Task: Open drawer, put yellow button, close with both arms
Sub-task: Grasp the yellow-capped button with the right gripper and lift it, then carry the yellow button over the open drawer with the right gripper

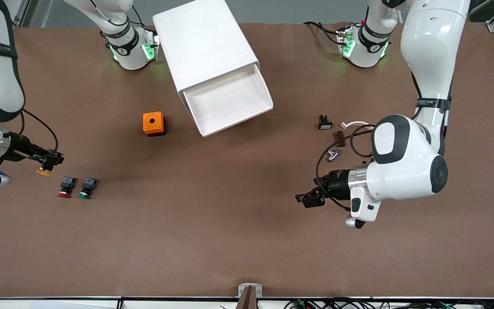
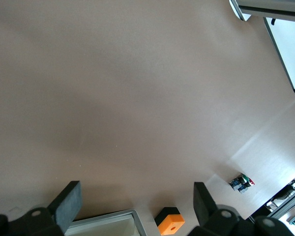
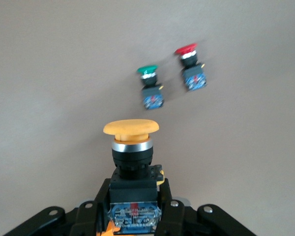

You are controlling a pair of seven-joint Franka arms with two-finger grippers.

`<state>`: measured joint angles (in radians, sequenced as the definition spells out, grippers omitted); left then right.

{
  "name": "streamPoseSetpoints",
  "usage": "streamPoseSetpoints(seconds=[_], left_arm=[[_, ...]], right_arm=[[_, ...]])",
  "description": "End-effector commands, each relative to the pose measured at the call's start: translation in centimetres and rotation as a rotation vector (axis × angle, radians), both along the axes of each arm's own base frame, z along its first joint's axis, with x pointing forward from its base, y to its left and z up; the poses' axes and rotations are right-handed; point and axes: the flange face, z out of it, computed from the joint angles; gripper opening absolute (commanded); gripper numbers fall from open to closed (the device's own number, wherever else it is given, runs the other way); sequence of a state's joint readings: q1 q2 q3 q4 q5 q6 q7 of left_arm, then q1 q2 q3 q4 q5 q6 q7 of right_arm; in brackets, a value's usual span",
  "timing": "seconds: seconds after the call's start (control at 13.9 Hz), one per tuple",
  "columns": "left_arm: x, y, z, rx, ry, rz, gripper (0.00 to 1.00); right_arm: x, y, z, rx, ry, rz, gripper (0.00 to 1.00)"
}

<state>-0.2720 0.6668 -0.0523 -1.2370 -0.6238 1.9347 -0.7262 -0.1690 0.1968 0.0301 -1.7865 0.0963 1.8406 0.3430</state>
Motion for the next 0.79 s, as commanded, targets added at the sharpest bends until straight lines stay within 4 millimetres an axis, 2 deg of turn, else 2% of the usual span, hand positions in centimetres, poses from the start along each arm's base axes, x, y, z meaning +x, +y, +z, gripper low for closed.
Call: streamPoseSetpoints(seconds=[0.0,0.14,0.22,0.43,0.72], left_arm=[[-0.5,-0.5,0.5,0.054,-0.023,-0.026,1.00],[-0.9,-0.6,0.4,0.069,-0.009,-0.043,1.00],[-1.2,-0.9,1.1,0.068,-0.015,-0.051,1.00],[-2.0,-1.5,2.6,0.096,-0.031,-0.086,1.00],[-3.5,-4.2,3.6,0.190,-0.042,-0.096,1.00]], right_arm=[[-1.6,5.3,3.1,-0.007,0.013,-0.080,0.00],[-2.6,10.8,5.0,-0.028,0.027,-0.144,0.00],[-3.1,14.4,5.8,-0.038,0.025,-0.172,0.00],[-4.5,22.8,6.5,-0.049,0.028,-0.247,0.00],[-6.5,30.4,8.5,-0.021,0.025,-0.331,0.00]])
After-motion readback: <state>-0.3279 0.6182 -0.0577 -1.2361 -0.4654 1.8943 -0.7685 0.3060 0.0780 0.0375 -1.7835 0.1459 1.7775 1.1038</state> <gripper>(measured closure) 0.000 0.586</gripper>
